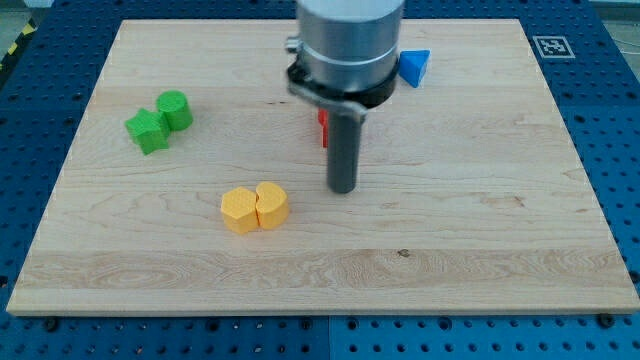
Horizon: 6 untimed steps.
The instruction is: Separate the red blocks
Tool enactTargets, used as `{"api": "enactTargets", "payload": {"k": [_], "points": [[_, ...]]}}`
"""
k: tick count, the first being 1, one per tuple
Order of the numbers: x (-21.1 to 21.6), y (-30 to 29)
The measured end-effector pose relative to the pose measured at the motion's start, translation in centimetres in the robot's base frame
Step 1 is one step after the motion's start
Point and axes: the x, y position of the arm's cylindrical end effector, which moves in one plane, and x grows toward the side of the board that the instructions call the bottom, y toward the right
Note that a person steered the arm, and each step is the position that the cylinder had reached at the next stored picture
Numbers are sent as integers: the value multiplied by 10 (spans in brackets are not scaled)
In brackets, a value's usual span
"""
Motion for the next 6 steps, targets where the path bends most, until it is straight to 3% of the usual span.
{"api": "enactTargets", "payload": {"k": [3,6], "points": [[-48,10],[-36,-4]]}}
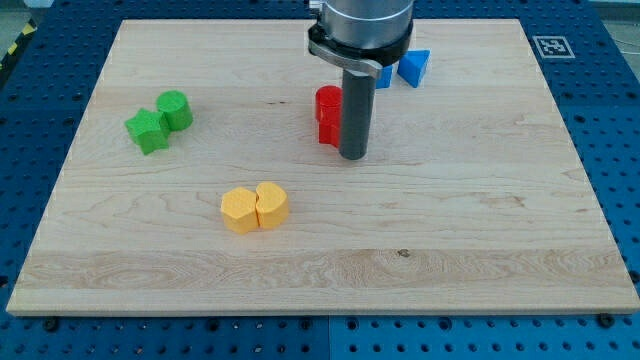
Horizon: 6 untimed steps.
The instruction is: Separate the red blocks
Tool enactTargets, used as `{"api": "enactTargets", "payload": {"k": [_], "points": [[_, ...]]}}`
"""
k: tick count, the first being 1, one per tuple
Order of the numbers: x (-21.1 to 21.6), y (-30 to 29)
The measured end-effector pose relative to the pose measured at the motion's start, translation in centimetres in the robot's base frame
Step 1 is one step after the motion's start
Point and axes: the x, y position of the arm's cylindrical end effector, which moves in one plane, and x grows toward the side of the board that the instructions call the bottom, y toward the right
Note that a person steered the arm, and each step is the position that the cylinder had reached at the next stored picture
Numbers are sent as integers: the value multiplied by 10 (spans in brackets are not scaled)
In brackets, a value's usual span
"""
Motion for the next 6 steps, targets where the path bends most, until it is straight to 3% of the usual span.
{"api": "enactTargets", "payload": {"k": [1,3,5,6], "points": [[0,-29],[-10,7],[-11,2],[-13,-31]]}}
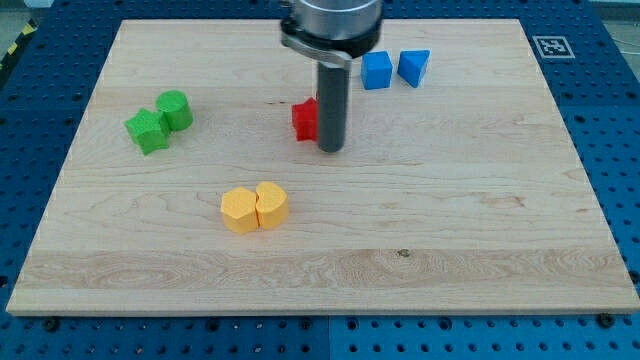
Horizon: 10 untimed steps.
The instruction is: Separate the red blocks
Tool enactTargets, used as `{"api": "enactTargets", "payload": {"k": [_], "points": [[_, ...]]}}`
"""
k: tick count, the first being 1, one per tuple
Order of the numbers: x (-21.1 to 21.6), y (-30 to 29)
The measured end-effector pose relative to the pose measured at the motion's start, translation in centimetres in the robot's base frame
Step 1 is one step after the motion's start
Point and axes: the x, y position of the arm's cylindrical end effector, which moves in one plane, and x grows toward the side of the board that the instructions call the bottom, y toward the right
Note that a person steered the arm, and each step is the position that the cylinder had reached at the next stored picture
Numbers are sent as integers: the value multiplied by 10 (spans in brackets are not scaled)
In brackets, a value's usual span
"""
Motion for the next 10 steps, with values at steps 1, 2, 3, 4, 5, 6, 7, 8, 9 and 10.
{"api": "enactTargets", "payload": {"k": [1,2,3,4,5,6,7,8,9,10], "points": [[-24,-10],[-17,0],[-21,7],[-44,10],[-44,10],[-44,10],[-44,-2],[-44,-12],[-44,-12],[-44,-15]]}}
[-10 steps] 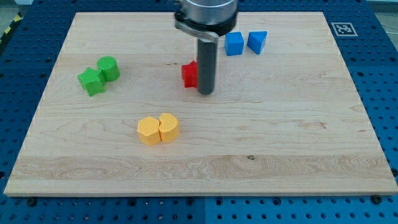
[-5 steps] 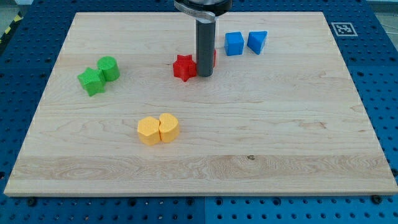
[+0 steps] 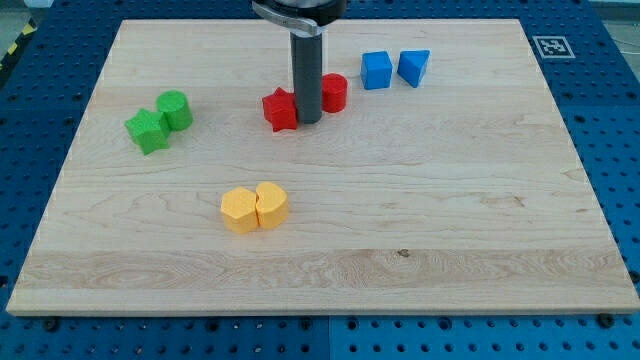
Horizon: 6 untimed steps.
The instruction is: Separate the red blocks
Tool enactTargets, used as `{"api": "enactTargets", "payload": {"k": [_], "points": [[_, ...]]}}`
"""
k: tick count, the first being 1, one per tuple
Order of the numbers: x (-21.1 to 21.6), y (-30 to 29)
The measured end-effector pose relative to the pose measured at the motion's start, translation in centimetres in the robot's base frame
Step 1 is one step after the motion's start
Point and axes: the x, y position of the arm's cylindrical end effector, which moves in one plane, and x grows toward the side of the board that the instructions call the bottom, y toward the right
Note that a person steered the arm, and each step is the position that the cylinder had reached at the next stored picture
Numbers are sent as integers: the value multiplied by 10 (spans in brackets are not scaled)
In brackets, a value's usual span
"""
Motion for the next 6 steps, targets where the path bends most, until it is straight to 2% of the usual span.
{"api": "enactTargets", "payload": {"k": [5,6], "points": [[-5,0],[-35,0]]}}
